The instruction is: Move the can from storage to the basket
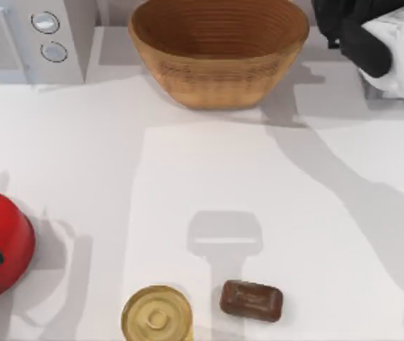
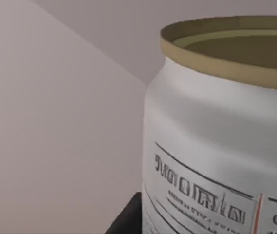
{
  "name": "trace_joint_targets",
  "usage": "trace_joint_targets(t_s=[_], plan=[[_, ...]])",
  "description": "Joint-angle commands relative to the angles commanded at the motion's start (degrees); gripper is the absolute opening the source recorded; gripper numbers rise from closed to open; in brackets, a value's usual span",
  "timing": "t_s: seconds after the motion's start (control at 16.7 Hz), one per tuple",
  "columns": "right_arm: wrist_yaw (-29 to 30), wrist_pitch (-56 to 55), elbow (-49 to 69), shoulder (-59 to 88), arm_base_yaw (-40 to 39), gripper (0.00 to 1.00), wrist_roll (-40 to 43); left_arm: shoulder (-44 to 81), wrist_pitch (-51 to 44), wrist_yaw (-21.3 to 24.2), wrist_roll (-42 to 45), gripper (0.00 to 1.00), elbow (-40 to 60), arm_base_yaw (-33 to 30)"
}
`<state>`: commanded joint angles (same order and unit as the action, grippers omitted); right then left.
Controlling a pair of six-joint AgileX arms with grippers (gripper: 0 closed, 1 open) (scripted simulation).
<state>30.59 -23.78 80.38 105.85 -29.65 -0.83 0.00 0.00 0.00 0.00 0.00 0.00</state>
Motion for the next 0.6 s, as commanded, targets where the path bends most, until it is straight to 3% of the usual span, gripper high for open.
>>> trace_joint_targets(t_s=[0.3, 0.6], plan=[[5.7, -4.6, 14.8, 18.5, -5.5, 0.00, 0.0, 0.0, 0.0, 0.0, 0.0, 1.00, 0.0, 0.0], [7.3, -5.9, 18.8, 23.6, -7.0, 0.00, -0.1, 0.0, 0.0, 0.0, 0.0, 1.00, 0.0, 0.0]])
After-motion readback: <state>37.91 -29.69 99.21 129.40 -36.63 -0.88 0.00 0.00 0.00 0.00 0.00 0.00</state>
